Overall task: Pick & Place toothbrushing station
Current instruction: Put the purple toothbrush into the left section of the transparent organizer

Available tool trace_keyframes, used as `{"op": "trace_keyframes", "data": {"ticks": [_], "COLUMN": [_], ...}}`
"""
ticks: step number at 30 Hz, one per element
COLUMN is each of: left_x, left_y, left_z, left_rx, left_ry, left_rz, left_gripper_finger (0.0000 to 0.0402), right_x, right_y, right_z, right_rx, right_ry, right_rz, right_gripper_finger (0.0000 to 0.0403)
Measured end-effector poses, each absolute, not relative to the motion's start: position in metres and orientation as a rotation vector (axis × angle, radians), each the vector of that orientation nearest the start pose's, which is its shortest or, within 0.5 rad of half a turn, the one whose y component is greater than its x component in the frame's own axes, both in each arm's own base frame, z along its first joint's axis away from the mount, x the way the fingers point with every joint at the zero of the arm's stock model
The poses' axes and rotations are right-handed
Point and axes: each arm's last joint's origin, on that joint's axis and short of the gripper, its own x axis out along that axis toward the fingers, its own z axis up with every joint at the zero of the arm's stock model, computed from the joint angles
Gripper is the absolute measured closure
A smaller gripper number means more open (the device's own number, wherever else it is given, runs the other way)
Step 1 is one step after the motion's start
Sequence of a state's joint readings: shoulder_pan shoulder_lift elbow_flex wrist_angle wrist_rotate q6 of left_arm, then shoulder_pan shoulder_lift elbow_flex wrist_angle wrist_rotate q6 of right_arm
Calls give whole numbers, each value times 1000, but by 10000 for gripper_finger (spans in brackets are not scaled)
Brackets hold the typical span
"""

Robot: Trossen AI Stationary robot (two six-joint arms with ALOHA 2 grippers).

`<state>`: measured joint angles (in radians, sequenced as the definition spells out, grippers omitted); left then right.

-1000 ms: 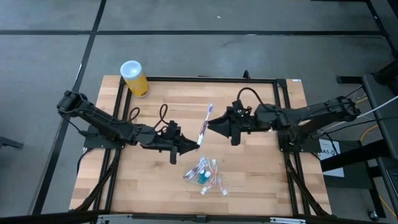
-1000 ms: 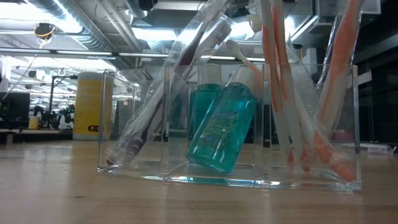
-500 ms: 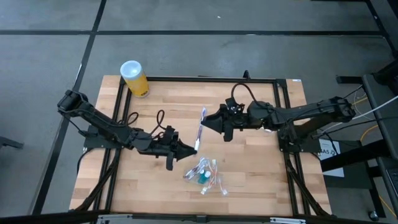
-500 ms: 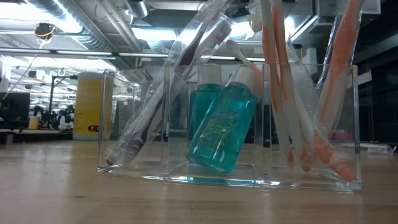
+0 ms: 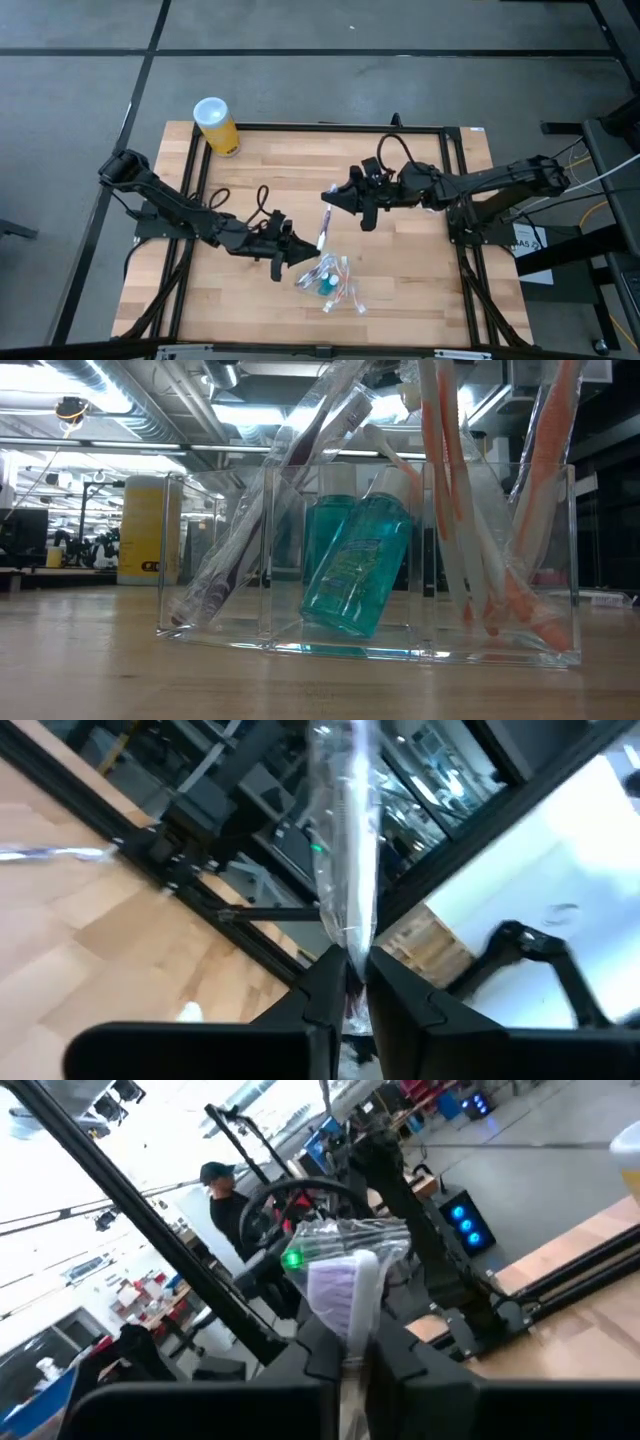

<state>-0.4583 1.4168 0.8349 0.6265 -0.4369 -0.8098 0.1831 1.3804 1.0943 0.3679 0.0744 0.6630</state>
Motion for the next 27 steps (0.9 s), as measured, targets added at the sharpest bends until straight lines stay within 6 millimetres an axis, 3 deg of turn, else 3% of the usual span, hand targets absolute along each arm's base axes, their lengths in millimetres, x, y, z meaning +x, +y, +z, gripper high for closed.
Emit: {"op": "trace_keyframes", "data": {"ticks": [7, 13, 21, 27], "left_x": [286, 278, 222, 183], "left_y": [-119, -97, -56, -41], "left_z": [278, 282, 319, 348], "left_rx": [-827, -736, -594, -578], "left_ry": [-27, 47, 33, -78], "left_rz": [114, 231, 463, 475], "left_gripper_finger": [327, 261, 215, 220], "right_x": [311, 305, 297, 327], "right_y": [67, 89, 128, 142], "right_z": [375, 391, 383, 355], "right_rx": [619, 590, 610, 555], "right_ry": [-75, -67, 8, -3], "right_rz": [154, 181, 240, 221], "right_gripper_finger": [386, 386, 386, 386]}}
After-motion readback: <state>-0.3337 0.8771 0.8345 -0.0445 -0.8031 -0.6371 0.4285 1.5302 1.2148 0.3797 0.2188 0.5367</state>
